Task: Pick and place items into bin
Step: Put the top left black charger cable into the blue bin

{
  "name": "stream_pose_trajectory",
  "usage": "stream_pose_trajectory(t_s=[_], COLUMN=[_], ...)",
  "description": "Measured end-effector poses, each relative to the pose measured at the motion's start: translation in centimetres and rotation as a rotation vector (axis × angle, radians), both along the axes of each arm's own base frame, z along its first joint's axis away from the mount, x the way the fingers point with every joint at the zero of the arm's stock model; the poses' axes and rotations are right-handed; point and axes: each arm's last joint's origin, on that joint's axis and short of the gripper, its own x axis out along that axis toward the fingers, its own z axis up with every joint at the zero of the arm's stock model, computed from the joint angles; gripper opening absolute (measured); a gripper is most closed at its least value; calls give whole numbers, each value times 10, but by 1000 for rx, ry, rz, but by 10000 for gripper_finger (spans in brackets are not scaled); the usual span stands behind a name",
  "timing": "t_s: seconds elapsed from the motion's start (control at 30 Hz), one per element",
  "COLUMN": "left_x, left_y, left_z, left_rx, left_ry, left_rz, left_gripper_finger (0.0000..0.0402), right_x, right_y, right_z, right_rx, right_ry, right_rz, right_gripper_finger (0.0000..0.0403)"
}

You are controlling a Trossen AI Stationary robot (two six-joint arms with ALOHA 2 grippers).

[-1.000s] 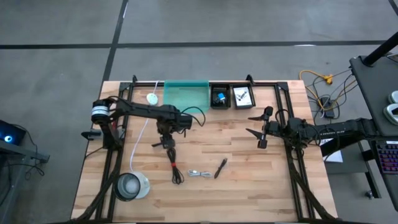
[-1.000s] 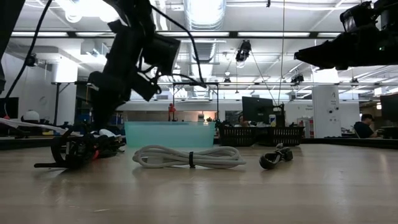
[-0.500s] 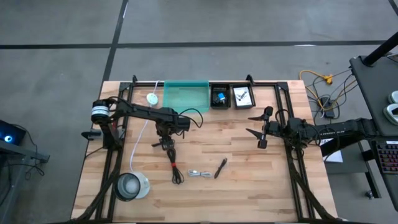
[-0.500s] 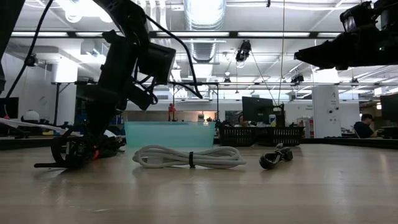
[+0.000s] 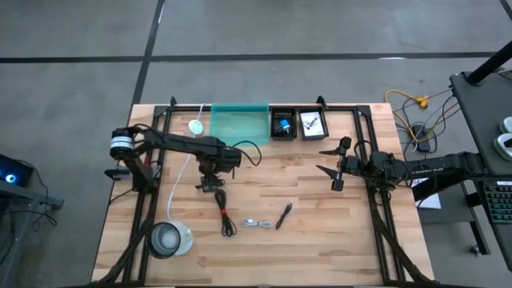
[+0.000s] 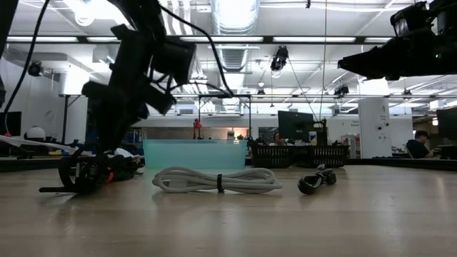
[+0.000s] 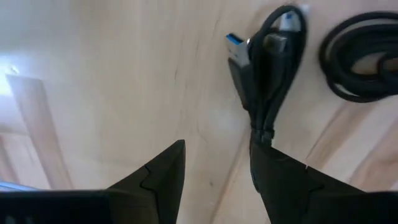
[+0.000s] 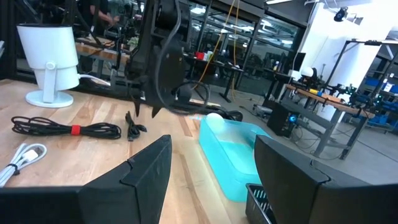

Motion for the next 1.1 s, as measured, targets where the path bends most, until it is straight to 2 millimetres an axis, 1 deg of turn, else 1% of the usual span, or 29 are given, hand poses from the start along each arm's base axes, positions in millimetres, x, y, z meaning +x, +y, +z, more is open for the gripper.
stream_pose_trajectory(t_s=[0.17, 0.27, 0.33, 0.5, 0.7, 0.9, 1.1], left_x=[-1, 2, 3, -3, -14, -18, -17], left_y=[-2, -6, -10, -19, -20, -20, -20], left_z=[15, 18, 17, 7, -10, -24, -28], left_rx=[-44, -93, -120, -131, -123, -102, -98], left_ry=[-109, -168, -177, -129, -83, -99, -130], left_rz=[-17, 14, 41, 59, 125, 172, 172], left_gripper_finger=[167, 167, 167, 167, 167, 167, 166], right_x=[0, 0, 0, 0, 0, 0, 0], right_y=[0, 0, 0, 0, 0, 0, 0], right_z=[0, 0, 0, 0, 0, 0, 0], right_rx=[0, 0, 0, 3, 1, 1, 0], right_ry=[1, 3, 4, 4, 4, 4, 4], right_rz=[0, 0, 0, 0, 0, 0, 0], right_gripper_finger=[215, 215, 215, 215, 215, 215, 215])
